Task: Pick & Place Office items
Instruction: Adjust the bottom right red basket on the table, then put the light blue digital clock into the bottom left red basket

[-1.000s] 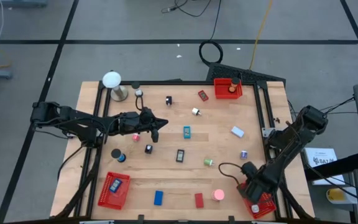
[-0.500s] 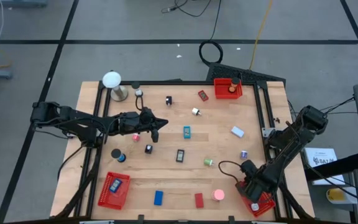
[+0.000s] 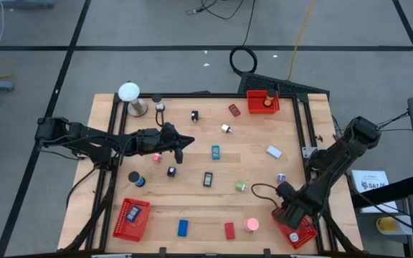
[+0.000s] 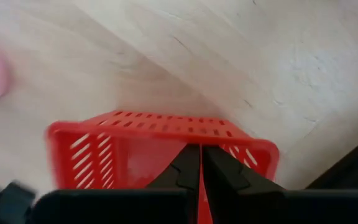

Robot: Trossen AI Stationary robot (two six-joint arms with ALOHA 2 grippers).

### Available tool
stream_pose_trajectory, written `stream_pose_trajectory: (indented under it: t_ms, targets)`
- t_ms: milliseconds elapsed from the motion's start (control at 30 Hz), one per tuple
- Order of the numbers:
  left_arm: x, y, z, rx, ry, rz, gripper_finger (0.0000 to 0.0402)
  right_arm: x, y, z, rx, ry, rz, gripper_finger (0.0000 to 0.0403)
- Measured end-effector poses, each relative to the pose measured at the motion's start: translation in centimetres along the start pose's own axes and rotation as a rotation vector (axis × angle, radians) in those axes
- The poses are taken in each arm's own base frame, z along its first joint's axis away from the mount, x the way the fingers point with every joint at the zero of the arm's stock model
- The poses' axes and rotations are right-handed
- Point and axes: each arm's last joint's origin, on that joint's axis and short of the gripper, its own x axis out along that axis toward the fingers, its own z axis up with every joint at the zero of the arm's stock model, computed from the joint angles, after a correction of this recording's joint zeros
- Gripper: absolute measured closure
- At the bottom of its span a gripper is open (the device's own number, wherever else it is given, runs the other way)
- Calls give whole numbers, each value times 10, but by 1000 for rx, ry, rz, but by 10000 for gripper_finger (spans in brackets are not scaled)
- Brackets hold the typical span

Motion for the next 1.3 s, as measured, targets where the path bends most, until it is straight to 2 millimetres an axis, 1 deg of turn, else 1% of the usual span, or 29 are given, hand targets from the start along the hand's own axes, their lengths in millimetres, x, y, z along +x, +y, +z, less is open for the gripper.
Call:
stream_pose_trajectory:
  t_ms: [167,300,400,467,567,667,733,800,900,1000,1133,1300]
  targets:
    - [0,0,0,3,4,0,380,-21,-9,2,-52,0,90,394]
    - [0,1,0,1,2,3,380,-36,-19,10,-62,-121,140,394]
    - [1,3,1,-13,-2,11,380,-44,-26,22,-56,-238,138,394]
    - [1,4,2,-28,-5,16,380,-48,-28,32,-88,-327,142,394]
    - [1,5,2,-31,-6,20,380,-54,-28,50,-160,-467,131,394]
    - [1,5,2,-19,-8,23,380,-58,-29,72,-201,-560,81,394]
    - [1,5,2,-23,-8,23,380,-60,-30,87,-226,-595,57,394]
    - [1,5,2,-32,-9,25,380,-58,-31,101,-247,-624,69,394]
    - [1,5,2,-19,-9,26,380,-52,-32,122,-287,-660,158,394]
    - [1,5,2,-24,-9,26,380,-45,-35,141,-312,-696,284,398]
    - [1,5,2,-24,-9,26,380,-40,-43,160,-288,-720,392,401]
    - [1,5,2,-26,-9,26,380,-40,-55,178,-289,-734,358,402]
